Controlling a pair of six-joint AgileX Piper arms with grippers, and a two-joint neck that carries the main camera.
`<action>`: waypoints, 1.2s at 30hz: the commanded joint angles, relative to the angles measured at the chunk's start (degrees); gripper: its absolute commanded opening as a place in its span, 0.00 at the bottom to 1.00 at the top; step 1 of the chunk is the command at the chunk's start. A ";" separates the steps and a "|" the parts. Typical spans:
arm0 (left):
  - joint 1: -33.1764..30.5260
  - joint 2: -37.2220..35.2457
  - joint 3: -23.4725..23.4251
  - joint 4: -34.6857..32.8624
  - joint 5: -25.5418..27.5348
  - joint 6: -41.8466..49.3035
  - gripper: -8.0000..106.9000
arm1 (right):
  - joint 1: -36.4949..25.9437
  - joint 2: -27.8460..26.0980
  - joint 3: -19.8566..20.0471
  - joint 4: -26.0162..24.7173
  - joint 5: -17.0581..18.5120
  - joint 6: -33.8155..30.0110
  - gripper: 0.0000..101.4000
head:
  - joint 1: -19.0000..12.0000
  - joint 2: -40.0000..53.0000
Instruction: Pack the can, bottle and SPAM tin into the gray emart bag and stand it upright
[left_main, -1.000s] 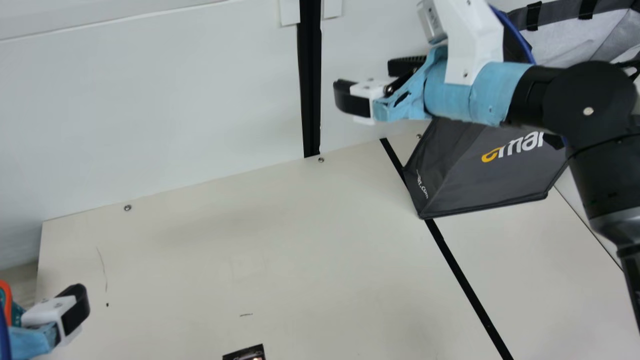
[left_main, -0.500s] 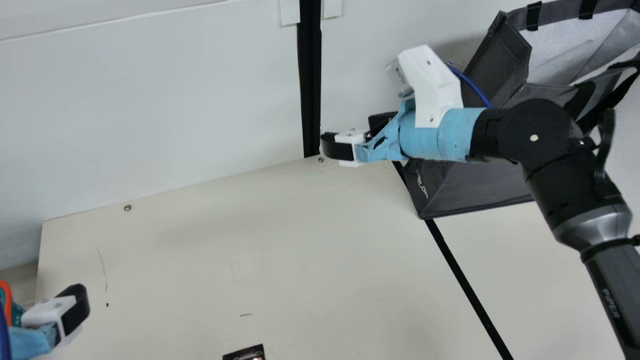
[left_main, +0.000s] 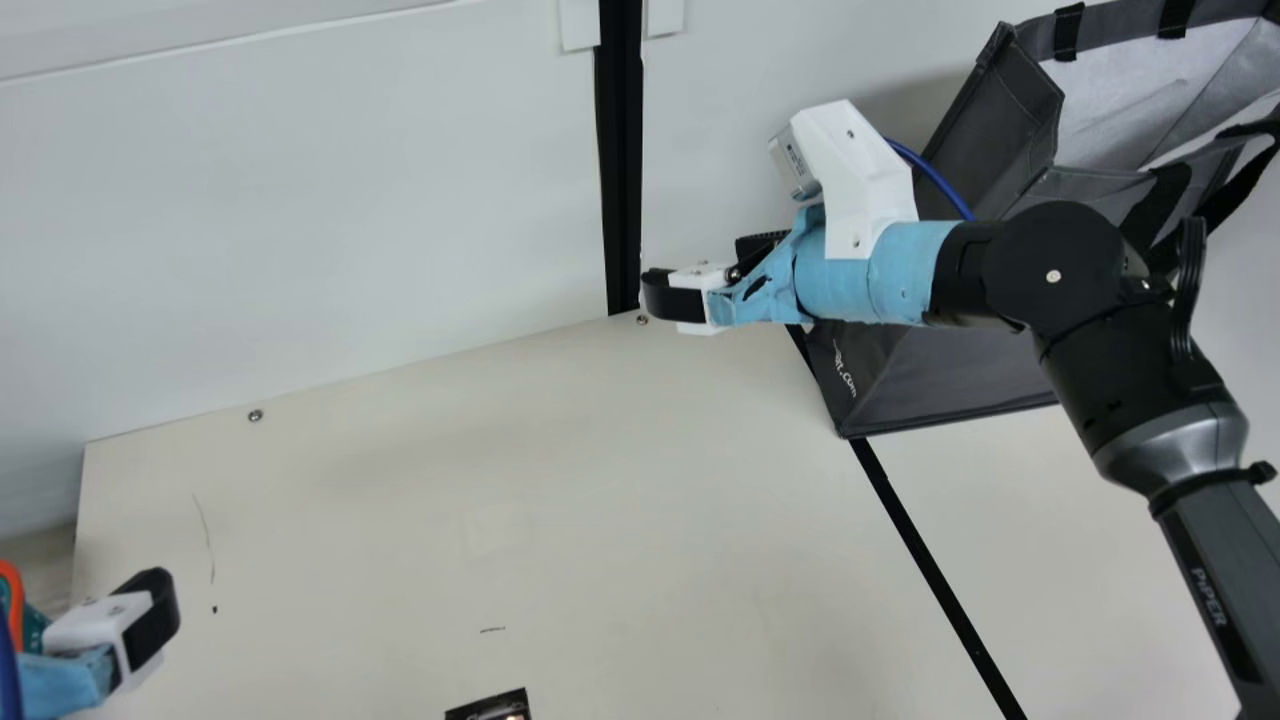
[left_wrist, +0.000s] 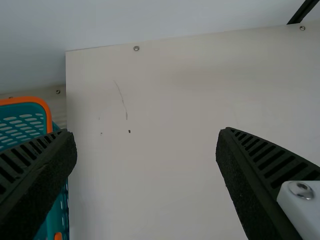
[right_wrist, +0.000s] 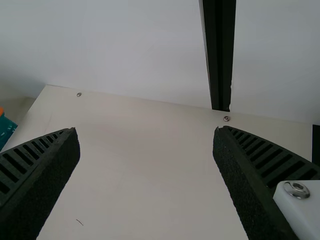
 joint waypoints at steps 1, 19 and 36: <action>0.00 0.00 0.00 0.00 0.00 0.00 0.85 | 0.00 0.00 0.00 0.00 0.00 0.00 0.94 | -1.30 -0.14; 0.00 0.00 0.00 0.00 0.00 0.00 0.85 | 0.00 0.00 0.00 0.00 0.00 0.00 0.94 | -1.30 -0.14; 0.00 0.00 0.00 0.00 0.00 0.00 0.85 | 0.00 0.00 0.00 0.00 0.00 0.00 0.94 | -1.30 -0.14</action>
